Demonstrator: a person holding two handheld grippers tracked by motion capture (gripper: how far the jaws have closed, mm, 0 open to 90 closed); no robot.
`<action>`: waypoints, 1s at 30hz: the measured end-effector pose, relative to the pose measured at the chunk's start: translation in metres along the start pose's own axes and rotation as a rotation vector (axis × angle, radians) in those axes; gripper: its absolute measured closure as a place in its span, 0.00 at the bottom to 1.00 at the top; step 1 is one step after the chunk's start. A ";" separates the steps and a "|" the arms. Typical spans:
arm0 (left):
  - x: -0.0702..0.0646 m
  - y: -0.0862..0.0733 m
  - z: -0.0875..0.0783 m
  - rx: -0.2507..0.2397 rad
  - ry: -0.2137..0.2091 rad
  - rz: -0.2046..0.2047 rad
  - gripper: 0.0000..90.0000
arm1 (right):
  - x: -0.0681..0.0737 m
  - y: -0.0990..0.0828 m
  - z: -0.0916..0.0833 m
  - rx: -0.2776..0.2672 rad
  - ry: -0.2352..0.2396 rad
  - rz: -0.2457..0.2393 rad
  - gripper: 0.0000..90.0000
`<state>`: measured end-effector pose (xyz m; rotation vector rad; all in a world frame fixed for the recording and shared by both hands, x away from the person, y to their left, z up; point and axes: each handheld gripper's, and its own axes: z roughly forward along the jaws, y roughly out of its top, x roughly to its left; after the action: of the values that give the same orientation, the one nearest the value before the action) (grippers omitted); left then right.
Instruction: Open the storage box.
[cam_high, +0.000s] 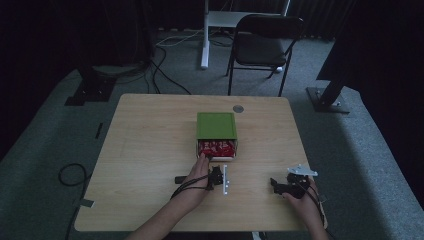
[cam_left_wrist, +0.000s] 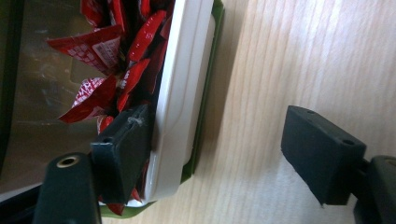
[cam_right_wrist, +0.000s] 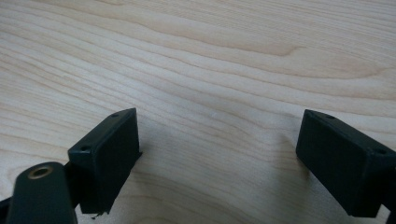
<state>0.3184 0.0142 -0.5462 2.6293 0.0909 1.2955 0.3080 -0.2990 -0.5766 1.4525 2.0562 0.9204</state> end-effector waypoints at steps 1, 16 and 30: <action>0.000 0.000 0.001 -0.002 0.000 -0.002 0.30 | 0.000 0.000 0.000 0.000 0.000 0.000 0.14; -0.003 0.003 0.012 0.041 0.084 0.133 0.49 | 0.000 0.000 0.000 0.000 -0.001 -0.001 0.14; -0.001 0.000 0.018 0.020 0.170 0.129 0.78 | 0.000 0.000 0.000 0.000 -0.001 -0.001 0.14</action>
<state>0.3319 0.0110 -0.5572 2.5741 -0.0411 1.5664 0.3079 -0.2989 -0.5766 1.4521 2.0561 0.9194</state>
